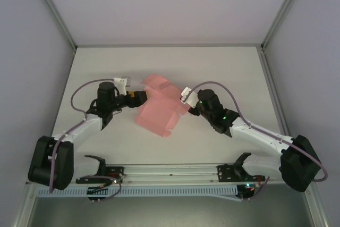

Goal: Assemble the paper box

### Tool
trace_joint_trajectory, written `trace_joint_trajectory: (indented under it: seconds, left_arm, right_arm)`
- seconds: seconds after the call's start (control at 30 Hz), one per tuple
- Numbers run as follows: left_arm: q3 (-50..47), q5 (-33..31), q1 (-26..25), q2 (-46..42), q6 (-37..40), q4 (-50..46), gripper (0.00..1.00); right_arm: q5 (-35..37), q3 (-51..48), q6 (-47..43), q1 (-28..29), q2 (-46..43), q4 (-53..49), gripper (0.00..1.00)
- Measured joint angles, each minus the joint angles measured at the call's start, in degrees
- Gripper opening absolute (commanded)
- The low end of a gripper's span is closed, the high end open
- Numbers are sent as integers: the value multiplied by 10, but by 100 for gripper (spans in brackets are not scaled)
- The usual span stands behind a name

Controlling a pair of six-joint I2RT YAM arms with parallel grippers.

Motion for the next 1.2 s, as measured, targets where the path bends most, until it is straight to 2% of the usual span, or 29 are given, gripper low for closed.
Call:
trace_joint_trajectory:
  seconds: [0.1,0.27,0.4,0.47,0.73,1.2]
  left_arm:
    - [0,22,0,16,-3,31,53]
    - [0,33,0,20,-2,63,42]
    - [-1,32,0,19,1,76,11]
    - [-2,32,0,19,4,76,1]
    - [-2,14,-23,16,34,63,0]
    - [84,-274,-215,6,144,-88,0]
  right_arm:
    - [-4,0,6,-1,5,0,0]
    - [-8,0,11,-1,9,-3,0]
    - [-9,0,12,-1,9,-4,0]
    - [-10,0,13,-2,9,-4,0]
    - [-15,2,21,-4,14,-18,0]
    - [-7,25,28,-2,43,-43,0]
